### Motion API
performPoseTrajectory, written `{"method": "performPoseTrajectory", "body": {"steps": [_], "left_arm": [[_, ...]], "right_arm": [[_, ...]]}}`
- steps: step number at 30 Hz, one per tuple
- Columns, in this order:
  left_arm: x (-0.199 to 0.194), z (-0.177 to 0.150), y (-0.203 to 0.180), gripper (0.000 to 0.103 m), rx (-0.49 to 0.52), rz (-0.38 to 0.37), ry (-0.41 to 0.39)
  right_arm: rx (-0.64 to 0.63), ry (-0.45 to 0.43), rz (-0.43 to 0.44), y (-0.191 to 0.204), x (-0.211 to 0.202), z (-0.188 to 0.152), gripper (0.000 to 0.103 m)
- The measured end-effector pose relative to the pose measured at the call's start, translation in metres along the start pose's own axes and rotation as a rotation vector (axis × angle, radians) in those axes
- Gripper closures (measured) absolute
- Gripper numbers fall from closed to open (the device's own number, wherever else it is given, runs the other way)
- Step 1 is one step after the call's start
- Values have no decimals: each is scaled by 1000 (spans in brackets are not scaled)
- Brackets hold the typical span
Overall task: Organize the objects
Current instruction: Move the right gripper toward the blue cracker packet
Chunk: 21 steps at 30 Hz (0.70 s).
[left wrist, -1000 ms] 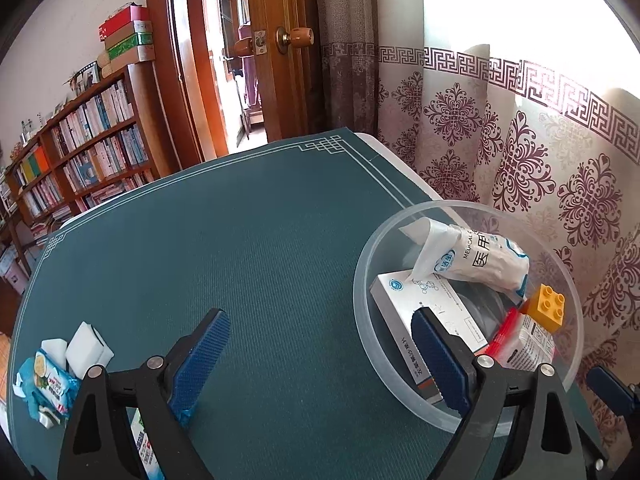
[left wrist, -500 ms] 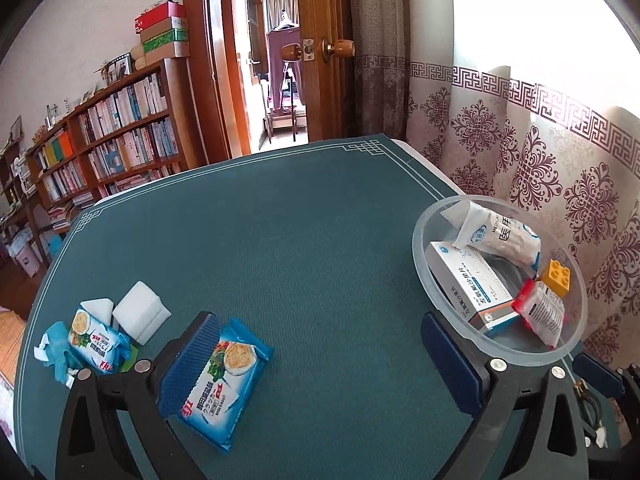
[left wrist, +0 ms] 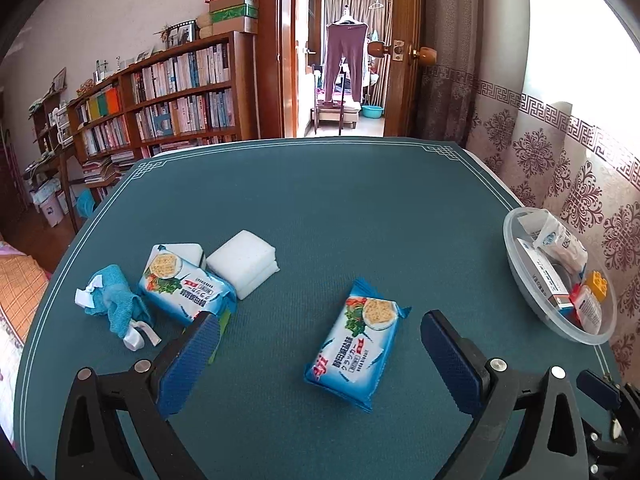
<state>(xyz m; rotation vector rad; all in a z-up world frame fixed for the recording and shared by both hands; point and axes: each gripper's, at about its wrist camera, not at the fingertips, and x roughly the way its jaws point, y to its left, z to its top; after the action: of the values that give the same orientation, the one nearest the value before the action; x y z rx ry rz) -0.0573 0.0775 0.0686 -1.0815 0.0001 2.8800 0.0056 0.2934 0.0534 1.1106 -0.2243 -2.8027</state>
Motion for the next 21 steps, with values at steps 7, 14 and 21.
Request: {"method": "performPoseTrajectory", "body": {"steps": [7,14,21], "left_arm": [[-2,-7,43,1,-80,27,4],[-1,-14,78,1,-137,58,7],[4,-20,107,1,-204,70,18]], "right_arm": [[-6,28,28,25,12,1,37],[-8,53,47,48,26,7,37],[-5,61,74,72,44,21,27]]}}
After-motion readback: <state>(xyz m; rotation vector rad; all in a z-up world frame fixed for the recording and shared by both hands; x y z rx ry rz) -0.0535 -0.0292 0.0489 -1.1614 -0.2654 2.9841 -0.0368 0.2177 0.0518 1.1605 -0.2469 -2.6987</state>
